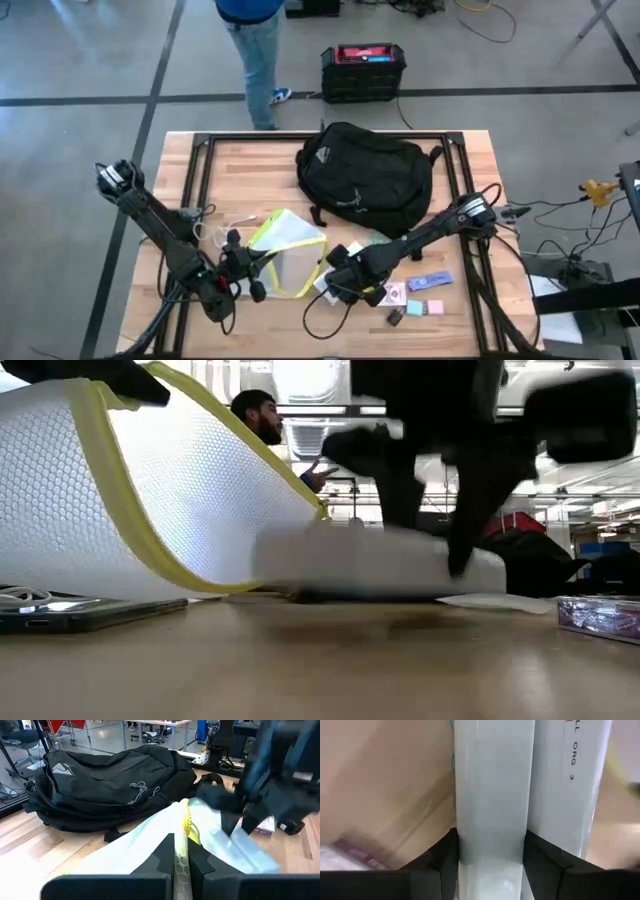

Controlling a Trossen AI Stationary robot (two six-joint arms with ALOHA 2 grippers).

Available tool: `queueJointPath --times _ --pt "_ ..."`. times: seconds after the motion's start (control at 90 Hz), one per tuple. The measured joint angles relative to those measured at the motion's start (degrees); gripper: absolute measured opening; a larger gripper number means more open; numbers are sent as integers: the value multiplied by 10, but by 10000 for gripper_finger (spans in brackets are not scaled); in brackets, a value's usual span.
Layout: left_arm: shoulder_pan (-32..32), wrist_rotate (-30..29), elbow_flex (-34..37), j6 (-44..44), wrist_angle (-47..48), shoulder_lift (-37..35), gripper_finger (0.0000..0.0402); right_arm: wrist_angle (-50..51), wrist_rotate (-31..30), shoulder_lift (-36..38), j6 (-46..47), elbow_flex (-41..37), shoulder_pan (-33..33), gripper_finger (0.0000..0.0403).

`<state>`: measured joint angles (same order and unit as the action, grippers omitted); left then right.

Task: Unpack backpack
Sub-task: Put the white medicine organizer into the yellow green zip bag

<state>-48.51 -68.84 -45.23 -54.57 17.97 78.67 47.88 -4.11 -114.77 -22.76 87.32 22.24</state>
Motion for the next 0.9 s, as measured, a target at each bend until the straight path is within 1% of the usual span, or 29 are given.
queueJointPath --times 0.178,0.456,0.567,0.711,0.9 --pt "0 4 0 0 -15 0 0 1 -1 23 23 2 2 156" --pt "1 6 0 3 -62 0 0 -15 -4 23 61 50 -8 151" --pt "4 -7 0 18 -94 21 0 -30 -4 24 79 70 -18 149" --pt "23 -6 1 59 -169 67 0 -45 -4 24 95 79 -32 149" --pt "45 26 1 149 -287 107 0 -49 7 17 107 73 -48 138"
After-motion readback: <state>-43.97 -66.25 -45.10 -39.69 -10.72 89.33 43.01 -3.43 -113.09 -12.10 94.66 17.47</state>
